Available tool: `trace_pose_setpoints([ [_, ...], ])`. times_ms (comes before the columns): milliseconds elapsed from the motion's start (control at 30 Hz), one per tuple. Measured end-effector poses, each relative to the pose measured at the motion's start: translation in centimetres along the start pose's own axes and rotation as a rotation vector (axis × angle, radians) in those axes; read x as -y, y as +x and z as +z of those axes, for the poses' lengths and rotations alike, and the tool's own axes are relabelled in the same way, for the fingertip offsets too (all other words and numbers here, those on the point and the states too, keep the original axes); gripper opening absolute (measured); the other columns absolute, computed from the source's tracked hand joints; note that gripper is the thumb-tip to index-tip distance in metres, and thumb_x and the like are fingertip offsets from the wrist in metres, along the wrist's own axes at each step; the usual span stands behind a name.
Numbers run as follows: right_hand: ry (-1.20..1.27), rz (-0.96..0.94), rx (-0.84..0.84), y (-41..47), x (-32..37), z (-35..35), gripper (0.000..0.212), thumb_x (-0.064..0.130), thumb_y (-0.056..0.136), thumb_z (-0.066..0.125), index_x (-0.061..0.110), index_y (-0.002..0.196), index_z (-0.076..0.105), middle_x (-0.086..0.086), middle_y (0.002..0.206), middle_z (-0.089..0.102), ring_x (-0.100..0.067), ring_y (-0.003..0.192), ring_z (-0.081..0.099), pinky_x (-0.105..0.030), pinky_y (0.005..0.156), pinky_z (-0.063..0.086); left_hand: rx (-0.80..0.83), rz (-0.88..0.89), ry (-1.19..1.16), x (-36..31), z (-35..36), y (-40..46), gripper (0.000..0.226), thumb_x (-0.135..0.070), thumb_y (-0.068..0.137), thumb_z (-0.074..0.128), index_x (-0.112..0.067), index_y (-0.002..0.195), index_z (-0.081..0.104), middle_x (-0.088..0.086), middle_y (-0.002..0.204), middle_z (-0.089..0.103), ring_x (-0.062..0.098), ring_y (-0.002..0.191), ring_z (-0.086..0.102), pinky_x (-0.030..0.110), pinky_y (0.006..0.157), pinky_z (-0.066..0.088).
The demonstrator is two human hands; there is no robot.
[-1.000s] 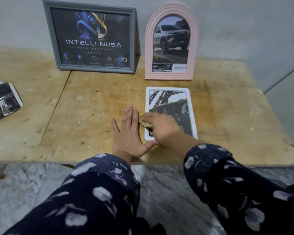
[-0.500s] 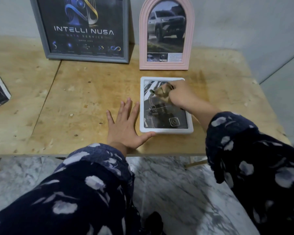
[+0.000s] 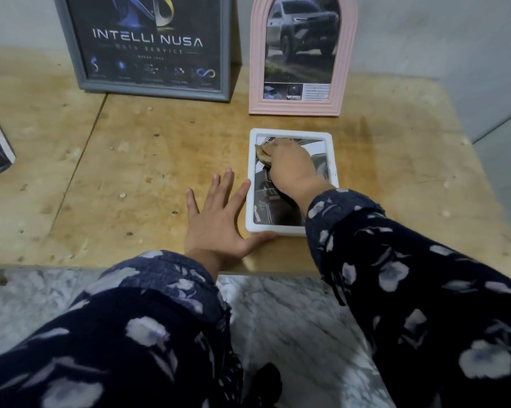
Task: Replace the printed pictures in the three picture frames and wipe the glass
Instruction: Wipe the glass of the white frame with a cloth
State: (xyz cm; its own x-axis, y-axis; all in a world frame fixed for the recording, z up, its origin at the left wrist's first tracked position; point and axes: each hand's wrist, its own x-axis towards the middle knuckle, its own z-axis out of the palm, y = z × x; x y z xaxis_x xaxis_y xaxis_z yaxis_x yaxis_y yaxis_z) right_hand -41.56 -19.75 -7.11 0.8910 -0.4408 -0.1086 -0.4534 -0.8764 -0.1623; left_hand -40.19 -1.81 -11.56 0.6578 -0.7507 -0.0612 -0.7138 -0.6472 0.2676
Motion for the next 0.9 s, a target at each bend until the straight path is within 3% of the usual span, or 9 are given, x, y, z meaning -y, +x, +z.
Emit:
trace_pose_setpoints([
  [267,-0.061,-0.035,0.112,-5.8,1.8,0.1,0.047,0.005,0.091,0.047,0.014,0.137,0.048,-0.007,0.138,0.048,-0.027,0.125,0.047,-0.039,0.100,0.045,-0.008,-0.007,0.003,-0.2,0.1,-0.1,0.107,-0.096,0.062,0.021,-0.041,0.153,0.006,-0.009,0.161,-0.012,0.015,0.148,-0.013,0.061,0.113,-0.010],
  [500,-0.110,-0.112,0.214,-8.9,2.0,-0.1,0.046,0.019,0.092,0.057,0.023,0.137,0.048,0.001,0.134,0.052,-0.020,0.121,0.052,-0.031,0.097,0.041,-0.012,-0.008,-0.007,-0.4,-0.2,-0.4,0.109,-0.094,0.057,0.014,-0.041,0.152,0.009,-0.009,0.162,-0.009,0.015,0.149,-0.009,0.062,0.113,-0.005],
  [600,-0.008,-0.063,0.328,-8.9,1.3,-2.5,0.037,0.012,0.091,0.052,0.025,0.124,0.062,0.000,0.121,0.063,-0.023,0.110,0.058,-0.033,0.092,0.047,-0.009,-0.006,-0.012,-0.4,-0.1,-0.3,0.109,-0.096,0.058,0.017,-0.041,0.152,0.008,-0.009,0.162,-0.005,0.015,0.149,-0.010,0.062,0.113,-0.005],
  [667,0.178,0.029,0.377,-7.9,0.6,-4.9,0.027,0.002,0.088,0.046,0.011,0.103,0.067,-0.007,0.105,0.067,-0.026,0.093,0.060,-0.032,0.076,0.048,-0.014,-0.002,-0.011,-0.3,0.1,-0.3,0.109,-0.097,0.059,0.018,-0.042,0.152,0.007,-0.010,0.162,-0.001,0.015,0.149,-0.010,0.062,0.113,-0.006],
  [767,0.301,0.107,0.224,-5.2,-0.7,-7.3,0.021,-0.004,0.084,0.046,0.009,0.084,0.062,-0.008,0.090,0.064,-0.025,0.085,0.056,-0.025,0.058,0.044,-0.019,-0.001,-0.006,-0.1,0.0,-0.2,0.107,-0.096,0.060,0.019,-0.043,0.152,0.005,-0.011,0.162,0.000,0.014,0.148,-0.011,0.061,0.113,-0.008],
  [833,0.267,0.107,0.111,-2.9,-1.0,-7.5,0.022,-0.003,0.085,0.047,0.006,0.091,0.066,-0.009,0.087,0.063,-0.024,0.080,0.052,-0.023,0.051,0.037,-0.016,0.000,-0.007,0.0,0.1,-0.1,0.106,-0.097,0.061,0.019,-0.043,0.152,0.004,-0.011,0.162,-0.002,0.013,0.148,-0.012,0.060,0.113,-0.010],
  [900,0.229,0.111,0.053,-0.8,-1.5,-6.2,0.028,0.001,0.089,0.048,0.009,0.107,0.068,-0.012,0.102,0.066,-0.027,0.087,0.056,-0.025,0.061,0.039,-0.013,0.003,-0.011,0.0,0.0,0.0,0.106,-0.097,0.062,0.018,-0.043,0.152,0.003,-0.012,0.161,-0.003,0.013,0.148,-0.013,0.060,0.113,-0.011],
])
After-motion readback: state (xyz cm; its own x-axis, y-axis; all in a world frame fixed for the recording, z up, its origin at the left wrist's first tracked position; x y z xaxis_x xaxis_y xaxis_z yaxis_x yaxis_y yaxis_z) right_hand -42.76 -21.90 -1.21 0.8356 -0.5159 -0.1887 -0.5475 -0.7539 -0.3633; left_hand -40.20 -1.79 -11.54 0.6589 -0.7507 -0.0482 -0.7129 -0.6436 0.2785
